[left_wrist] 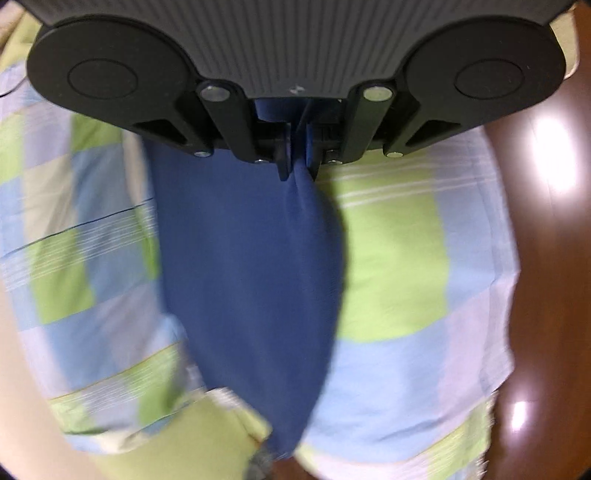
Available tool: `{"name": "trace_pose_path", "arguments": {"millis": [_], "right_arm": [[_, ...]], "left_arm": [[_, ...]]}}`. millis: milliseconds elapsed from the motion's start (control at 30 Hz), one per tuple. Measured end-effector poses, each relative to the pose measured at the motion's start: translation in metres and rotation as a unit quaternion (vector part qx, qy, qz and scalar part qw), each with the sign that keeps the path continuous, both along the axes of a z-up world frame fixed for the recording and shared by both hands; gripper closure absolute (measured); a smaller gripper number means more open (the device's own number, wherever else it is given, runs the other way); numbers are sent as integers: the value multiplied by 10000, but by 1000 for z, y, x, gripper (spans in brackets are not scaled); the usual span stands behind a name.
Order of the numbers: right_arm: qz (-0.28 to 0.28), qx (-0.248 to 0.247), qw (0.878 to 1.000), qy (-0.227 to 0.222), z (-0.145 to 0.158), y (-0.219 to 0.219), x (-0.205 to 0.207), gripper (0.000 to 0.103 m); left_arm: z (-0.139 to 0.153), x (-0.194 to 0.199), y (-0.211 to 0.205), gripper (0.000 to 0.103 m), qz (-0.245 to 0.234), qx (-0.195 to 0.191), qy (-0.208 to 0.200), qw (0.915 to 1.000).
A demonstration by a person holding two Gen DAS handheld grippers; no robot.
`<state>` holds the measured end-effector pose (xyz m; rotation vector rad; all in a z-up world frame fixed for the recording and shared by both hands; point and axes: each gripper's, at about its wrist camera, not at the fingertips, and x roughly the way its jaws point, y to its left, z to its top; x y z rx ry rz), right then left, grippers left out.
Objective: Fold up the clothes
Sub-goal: 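Lift the navy top with both grippers and lay it flat on the plaid sheet, then open both grippers and release the navy top onto the sheet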
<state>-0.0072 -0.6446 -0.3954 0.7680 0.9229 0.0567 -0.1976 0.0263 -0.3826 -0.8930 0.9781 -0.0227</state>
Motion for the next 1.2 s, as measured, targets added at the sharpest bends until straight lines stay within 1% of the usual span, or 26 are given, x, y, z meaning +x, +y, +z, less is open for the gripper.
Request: {"name": "trace_pose_path", "arguments": {"millis": [33, 100, 133, 167, 200, 233, 267, 300, 333, 433, 533, 633, 667, 700, 733, 867, 900, 933, 1000, 1100, 1133, 1200], "right_arm": [[-54, 3, 10000, -9, -4, -3, 7, 26], [-103, 44, 9999, -44, -9, -7, 17, 26], [-45, 140, 9998, -109, -14, -8, 25, 26], [64, 160, 9998, -135, -17, -6, 33, 27], [136, 142, 9997, -131, -18, -4, 37, 40], [310, 37, 9995, -109, -21, 2, 46, 85], [470, 38, 9989, -47, -22, 6, 51, 100], [629, 40, 9980, 16, -24, 10, 56, 99], [889, -95, 9960, -44, -18, 19, 61, 100], [1354, -498, 9889, -358, 12, 33, 66, 100], [1539, -700, 9827, -753, 55, 27, 68, 100], [1650, -769, 9785, -968, 90, 6, 64, 101], [1687, -792, 9770, -1039, 102, 0, 63, 101], [1702, -800, 9763, -1071, 107, -5, 61, 101], [1765, -902, 9735, -1141, 122, -17, 57, 101], [1913, -1176, 9682, -1102, 148, -54, 38, 101], [1969, -1329, 9659, -1034, 152, -65, 30, 101], [1947, -1412, 9662, -924, 152, -76, 22, 101], [1899, -1575, 9666, -702, 152, -97, 6, 101], [1784, -1812, 9662, -422, 148, -123, -16, 101], [1717, -1966, 9649, -273, 145, -136, -28, 101], [1664, -2182, 9615, -125, 141, -151, -39, 101]], "left_arm": [[0, -2, 2, 100, -23, 39, 4, 10000], [3, -2, 3, 99, -56, -17, 40, 10000], [2, 5, -12, 91, -69, -15, 51, 10000], [1, 12, -27, 88, -82, -14, 63, 9999], [0, 18, -42, 88, -95, -13, 74, 9999], [-1, 25, -57, 97, -108, -12, 85, 9999], [0, 32, -72, 101, -139, 17, 82, 9999], [10, 42, -92, 101, -278, 207, -7, 9994], [20, 50, -109, 101, -400, 374, -96, 9985], [49, 42, -122, 102, -440, 444, -372, 9974], [77, 34, -134, 102, -479, 514, -647, 9954], [106, 25, -148, 102, -526, 578, -928, 9926], [118, 17, -160, 102, -607, 565, -1061, 9909], [125, 11, -169, 102, -691, 600, -1116, 9895], [131, 5, -180, 102, -776, 621, -1162, 9882], [140, -34, -245, 102, -1155, 377, -1083, 9867], [137, -44, -259, 102, -1290, 343, -1006, 9859], [133, -54, -275, 102, -1431, 300, -917, 9850], [116, -76, -314, 102, -1772, 122, -633, 9821], [91, -100, -367, 102, -2280, -113, -312, 9731], [84, -102, -378, 102, -2437, -119, -236, 9695], [70, -106, -400, 102, -2750, -130, -85, 9613]]}}
